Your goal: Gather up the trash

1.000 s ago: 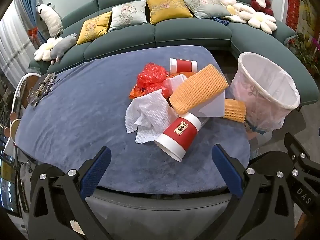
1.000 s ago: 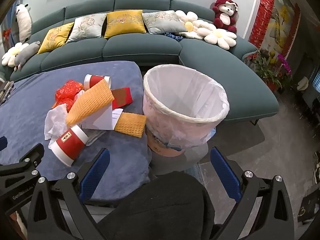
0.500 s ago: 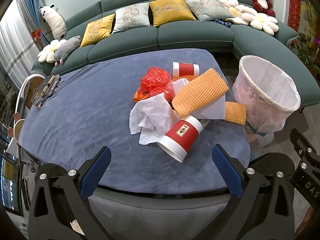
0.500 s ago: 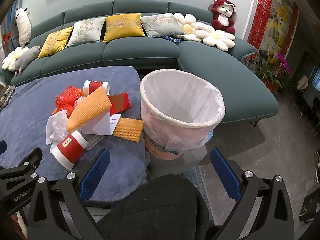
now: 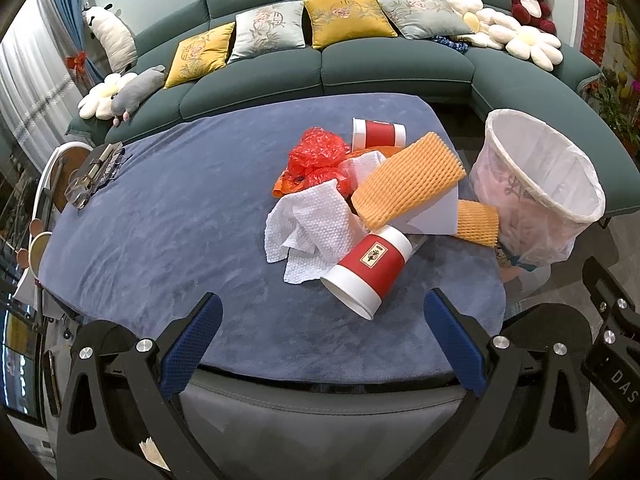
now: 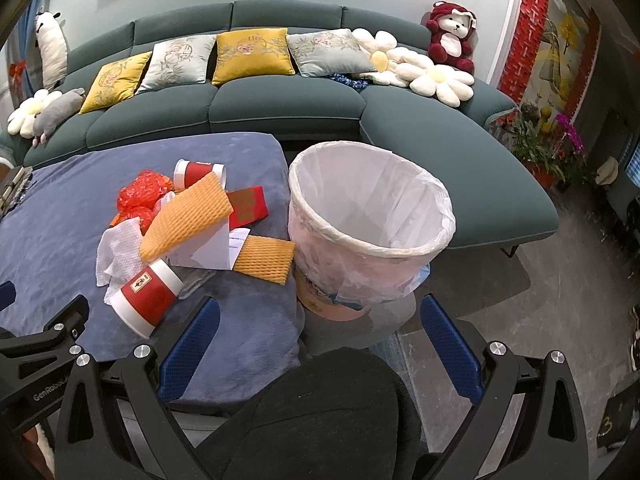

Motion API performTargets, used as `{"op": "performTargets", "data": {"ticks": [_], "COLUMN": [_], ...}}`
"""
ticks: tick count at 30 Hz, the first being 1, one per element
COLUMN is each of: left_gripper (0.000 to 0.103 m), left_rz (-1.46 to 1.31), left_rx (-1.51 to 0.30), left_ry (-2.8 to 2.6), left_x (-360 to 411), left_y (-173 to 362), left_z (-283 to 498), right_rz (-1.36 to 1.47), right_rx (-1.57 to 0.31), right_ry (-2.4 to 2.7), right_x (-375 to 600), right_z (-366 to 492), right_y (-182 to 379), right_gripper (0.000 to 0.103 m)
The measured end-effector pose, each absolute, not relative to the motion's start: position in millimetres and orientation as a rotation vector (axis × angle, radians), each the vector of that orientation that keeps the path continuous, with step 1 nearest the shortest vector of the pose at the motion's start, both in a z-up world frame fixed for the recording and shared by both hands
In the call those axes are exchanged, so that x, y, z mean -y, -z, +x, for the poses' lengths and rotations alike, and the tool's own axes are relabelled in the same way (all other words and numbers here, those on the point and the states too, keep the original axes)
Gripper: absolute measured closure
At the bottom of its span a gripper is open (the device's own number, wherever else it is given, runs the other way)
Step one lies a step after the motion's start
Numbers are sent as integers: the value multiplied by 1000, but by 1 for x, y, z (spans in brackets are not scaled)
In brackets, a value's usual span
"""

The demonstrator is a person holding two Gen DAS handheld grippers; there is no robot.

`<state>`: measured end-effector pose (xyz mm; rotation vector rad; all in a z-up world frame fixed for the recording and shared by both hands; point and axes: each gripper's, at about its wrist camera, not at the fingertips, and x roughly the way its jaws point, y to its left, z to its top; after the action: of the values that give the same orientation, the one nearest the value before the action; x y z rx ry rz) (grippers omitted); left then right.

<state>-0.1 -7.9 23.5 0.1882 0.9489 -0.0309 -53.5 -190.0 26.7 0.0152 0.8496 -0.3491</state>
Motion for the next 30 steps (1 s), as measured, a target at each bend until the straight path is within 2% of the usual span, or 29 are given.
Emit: {"op": "performTargets", "data": {"ticks": [30], "left_gripper": [7], "left_rz": [184], "left_rx": [-945], "left_ry": [32], "left_x": [5], "left_y": [-27], "left_z": [-1], "right_rz": [0], "right_rx": [-837], "right_ry": [353], "right_x": [186], "right_z": [-55], "right_y": [-30], "right_gripper": [7]}}
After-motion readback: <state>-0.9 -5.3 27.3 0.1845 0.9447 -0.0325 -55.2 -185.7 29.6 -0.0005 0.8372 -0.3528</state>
